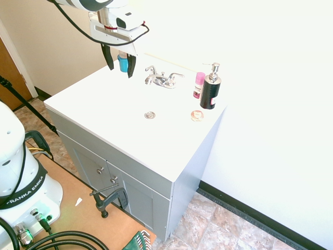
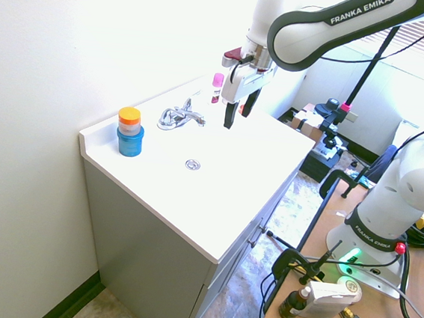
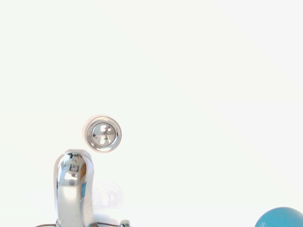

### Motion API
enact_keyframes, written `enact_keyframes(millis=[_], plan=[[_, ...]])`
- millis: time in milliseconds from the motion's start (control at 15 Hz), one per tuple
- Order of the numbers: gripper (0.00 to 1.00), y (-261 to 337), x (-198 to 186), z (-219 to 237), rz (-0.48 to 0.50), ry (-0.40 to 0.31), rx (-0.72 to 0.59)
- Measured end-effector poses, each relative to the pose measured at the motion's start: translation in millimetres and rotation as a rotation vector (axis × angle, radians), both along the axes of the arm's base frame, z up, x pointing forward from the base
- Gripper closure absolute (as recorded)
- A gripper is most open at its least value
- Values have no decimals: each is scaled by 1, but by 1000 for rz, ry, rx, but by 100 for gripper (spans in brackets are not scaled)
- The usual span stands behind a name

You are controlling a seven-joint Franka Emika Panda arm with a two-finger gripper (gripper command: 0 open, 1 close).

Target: Turn off the hot water

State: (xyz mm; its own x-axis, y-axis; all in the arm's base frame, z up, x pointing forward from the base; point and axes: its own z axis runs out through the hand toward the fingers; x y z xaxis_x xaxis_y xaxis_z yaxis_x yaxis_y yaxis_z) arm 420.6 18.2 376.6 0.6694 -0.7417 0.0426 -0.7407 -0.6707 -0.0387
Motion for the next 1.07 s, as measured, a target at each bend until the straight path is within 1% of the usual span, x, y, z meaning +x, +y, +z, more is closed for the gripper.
enact_keyframes(millis=[200, 333, 467, 533, 800, 1067], plan=[[0, 5, 4, 0, -9, -9, -10], [0, 20, 21, 1, -48, -58, -65], [0, 33, 47, -7, -101, -119, -150], [0, 34, 62, -15, -128, -136, -189], [0, 30, 116, -43, -192, -170, -298], [0, 31, 143, -55, -199, -162, -353]])
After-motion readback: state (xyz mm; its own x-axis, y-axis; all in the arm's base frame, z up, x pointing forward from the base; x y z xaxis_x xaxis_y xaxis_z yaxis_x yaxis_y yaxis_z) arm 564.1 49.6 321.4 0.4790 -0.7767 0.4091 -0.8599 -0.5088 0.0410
